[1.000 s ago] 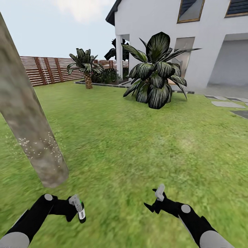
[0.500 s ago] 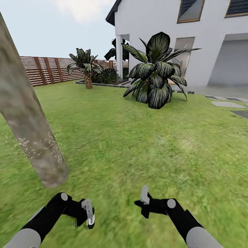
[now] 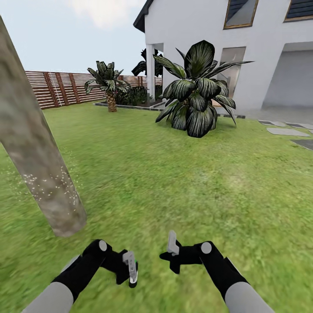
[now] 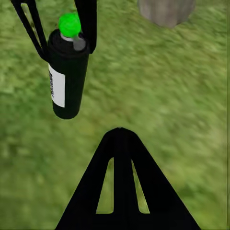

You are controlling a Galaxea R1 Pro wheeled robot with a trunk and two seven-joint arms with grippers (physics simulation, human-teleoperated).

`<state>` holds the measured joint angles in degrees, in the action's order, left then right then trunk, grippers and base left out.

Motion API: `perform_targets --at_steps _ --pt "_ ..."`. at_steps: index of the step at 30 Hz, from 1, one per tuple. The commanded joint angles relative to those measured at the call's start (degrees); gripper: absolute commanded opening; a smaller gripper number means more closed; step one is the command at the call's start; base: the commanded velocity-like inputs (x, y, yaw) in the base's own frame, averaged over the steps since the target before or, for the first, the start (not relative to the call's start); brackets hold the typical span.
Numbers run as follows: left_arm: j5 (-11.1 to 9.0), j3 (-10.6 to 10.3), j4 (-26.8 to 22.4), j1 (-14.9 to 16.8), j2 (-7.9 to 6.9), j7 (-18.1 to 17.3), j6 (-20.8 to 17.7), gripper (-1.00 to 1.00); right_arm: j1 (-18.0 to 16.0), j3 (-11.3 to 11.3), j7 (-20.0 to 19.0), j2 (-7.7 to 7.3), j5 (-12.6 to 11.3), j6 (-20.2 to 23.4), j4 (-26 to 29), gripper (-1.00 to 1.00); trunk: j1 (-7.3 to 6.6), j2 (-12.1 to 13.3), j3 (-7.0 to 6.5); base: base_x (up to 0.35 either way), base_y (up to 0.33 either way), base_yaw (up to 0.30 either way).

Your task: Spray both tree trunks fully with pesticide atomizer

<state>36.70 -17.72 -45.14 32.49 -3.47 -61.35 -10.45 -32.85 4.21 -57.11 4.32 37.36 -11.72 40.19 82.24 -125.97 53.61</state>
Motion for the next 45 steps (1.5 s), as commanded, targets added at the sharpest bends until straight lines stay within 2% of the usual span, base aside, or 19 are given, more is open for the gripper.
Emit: perform_targets --at_steps 1,3,4,7,13,22,27,32,38,45 --pt "1.76 -0.14 0.0 0.03 0.74 -0.17 -0.56 -1.0 -0.02 -0.07 -0.04 0.28 0.61 -0.5 0.28 -1.0 -0.01 -0.02 0.05 0.0 0.0 0.0" --pt "4.75 -0.06 0.3 0.03 2.36 -0.17 -0.54 -1.0 -0.04 -0.07 -0.03 0.7 0.61 -0.5 0.44 -1.0 -0.01 -0.02 0.05 0.0 0.0 0.0" --pt "5.42 -0.05 0.35 0.03 2.91 -0.17 -0.54 -1.0 -0.04 -0.07 -0.03 0.78 0.61 -0.5 0.47 -1.0 -0.01 -0.02 0.05 0.0 0.0 0.0" --pt "6.13 -0.04 0.13 0.03 4.18 -0.12 -0.57 -1.0 -0.02 -0.07 -0.02 0.86 0.61 -0.5 0.57 -1.0 -0.01 -0.02 0.05 0.0 0.0 0.0" --pt "6.28 0.02 -0.15 0.78 6.05 0.33 -0.69 -1.0 -0.03 -0.07 -0.07 0.88 0.61 -0.52 0.59 -1.0 -0.01 -0.02 0.05 0.0 0.0 0.0" --pt "6.28 0.11 -0.12 1.82 7.34 0.74 -0.71 -1.0 -0.02 -0.07 -0.11 0.87 0.57 -0.55 1.6 -1.0 -0.01 -0.02 0.05 0.0 0.0 0.0" --pt "6.28 0.14 -0.05 1.89 7.85 3.79 -0.71 -1.0 -0.02 -0.07 -0.11 0.87 0.61 -0.54 1.73 -1.0 -0.01 -0.02 0.05 0.0 0.0 0.0" --pt "6.12 0.14 -0.04 1.9 8.2 4.02 -0.71 -1.0 -0.02 -0.07 -0.11 0.87 0.59 -0.58 1.73 -1.0 -0.01 -0.02 0.05 0.0 0.0 0.0" --pt "6.21 0.14 0.05 1.9 9.52 4.11 -0.71 -1.0 -0.02 -0.07 -0.11 0.87 0.61 -0.59 1.78 -1.0 -0.01 -0.02 0.05 0.0 0.0 0.0" --pt "6.28 0.14 0.47 1.88 9.71 4.13 -0.71 -1.0 -0.02 -0.07 -0.11 0.85 0.58 -0.59 1.82 -1.0 -0.01 -0.02 0.05 0.0 0.0 0.0"
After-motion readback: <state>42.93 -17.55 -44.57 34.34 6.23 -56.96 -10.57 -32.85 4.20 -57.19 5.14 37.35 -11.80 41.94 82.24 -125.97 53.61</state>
